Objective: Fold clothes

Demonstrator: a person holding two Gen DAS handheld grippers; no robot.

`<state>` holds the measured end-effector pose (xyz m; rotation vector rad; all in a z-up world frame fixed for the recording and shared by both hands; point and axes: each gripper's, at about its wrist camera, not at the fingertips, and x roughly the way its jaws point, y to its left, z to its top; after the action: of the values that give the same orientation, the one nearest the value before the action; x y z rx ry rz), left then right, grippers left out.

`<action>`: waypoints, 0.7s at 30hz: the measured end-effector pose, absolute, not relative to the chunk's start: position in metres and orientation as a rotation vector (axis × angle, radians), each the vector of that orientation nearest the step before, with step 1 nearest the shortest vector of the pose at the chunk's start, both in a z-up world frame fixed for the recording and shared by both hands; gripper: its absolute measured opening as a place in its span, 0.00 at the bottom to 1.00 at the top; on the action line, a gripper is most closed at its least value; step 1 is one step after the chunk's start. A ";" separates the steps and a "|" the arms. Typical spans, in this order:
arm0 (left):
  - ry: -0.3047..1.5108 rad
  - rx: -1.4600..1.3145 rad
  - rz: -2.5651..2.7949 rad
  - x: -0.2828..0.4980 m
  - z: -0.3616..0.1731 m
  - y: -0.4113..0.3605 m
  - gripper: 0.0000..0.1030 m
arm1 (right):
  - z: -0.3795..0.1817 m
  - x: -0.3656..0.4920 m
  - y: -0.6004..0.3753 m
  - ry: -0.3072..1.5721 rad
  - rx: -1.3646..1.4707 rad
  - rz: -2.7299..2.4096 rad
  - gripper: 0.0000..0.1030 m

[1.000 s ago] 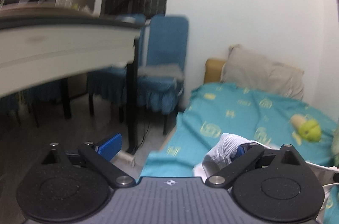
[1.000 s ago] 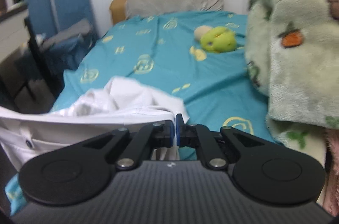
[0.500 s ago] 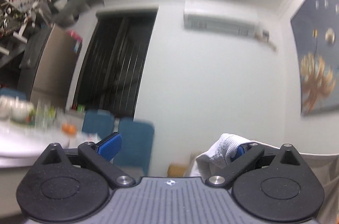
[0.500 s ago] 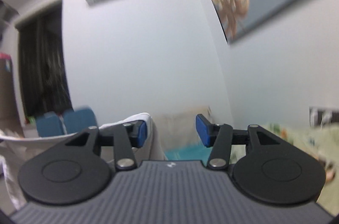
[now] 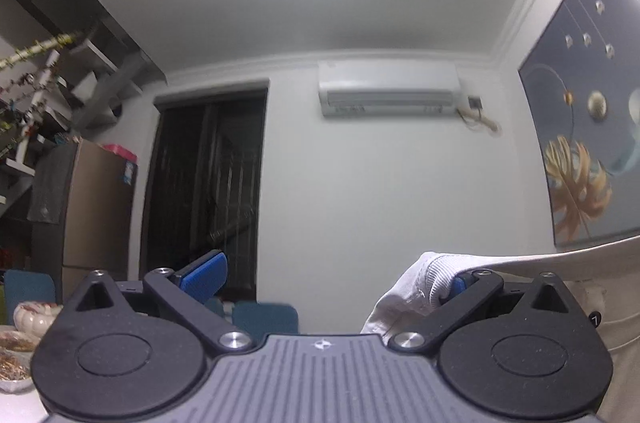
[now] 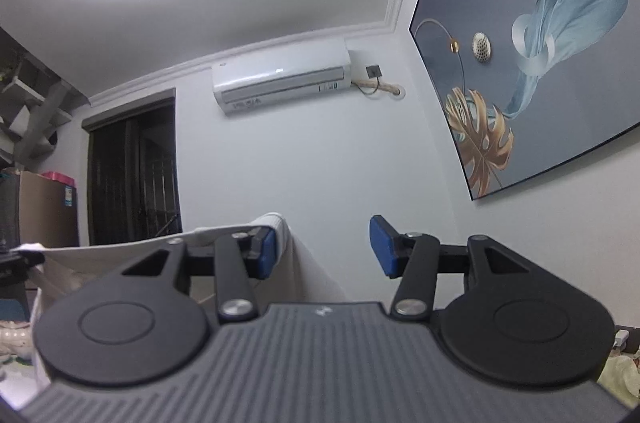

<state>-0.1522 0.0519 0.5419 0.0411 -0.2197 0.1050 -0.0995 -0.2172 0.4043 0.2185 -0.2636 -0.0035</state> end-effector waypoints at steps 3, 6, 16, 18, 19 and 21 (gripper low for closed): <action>-0.148 0.035 0.099 -0.125 0.524 0.052 1.00 | 0.397 -0.085 -0.221 -0.198 0.214 -0.002 0.50; -0.106 0.039 0.100 -0.079 0.486 0.049 1.00 | 0.373 -0.052 -0.221 -0.126 0.196 -0.011 0.50; 0.070 0.047 0.106 0.161 0.323 0.046 1.00 | 0.251 0.157 -0.233 0.116 0.190 -0.053 0.50; 0.101 0.044 0.119 0.217 0.280 0.043 1.00 | 0.217 0.211 -0.237 0.158 0.202 -0.059 0.50; 0.119 0.043 0.124 0.247 0.255 0.042 1.00 | 0.199 0.239 -0.239 0.178 0.208 -0.062 0.50; 0.154 0.041 0.134 0.307 0.205 0.039 1.00 | 0.157 0.292 -0.240 0.212 0.204 -0.073 0.50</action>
<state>0.3073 0.0393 0.2049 0.0412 0.1539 0.1341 0.2915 -0.2397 0.1575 0.2036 0.2124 -0.0733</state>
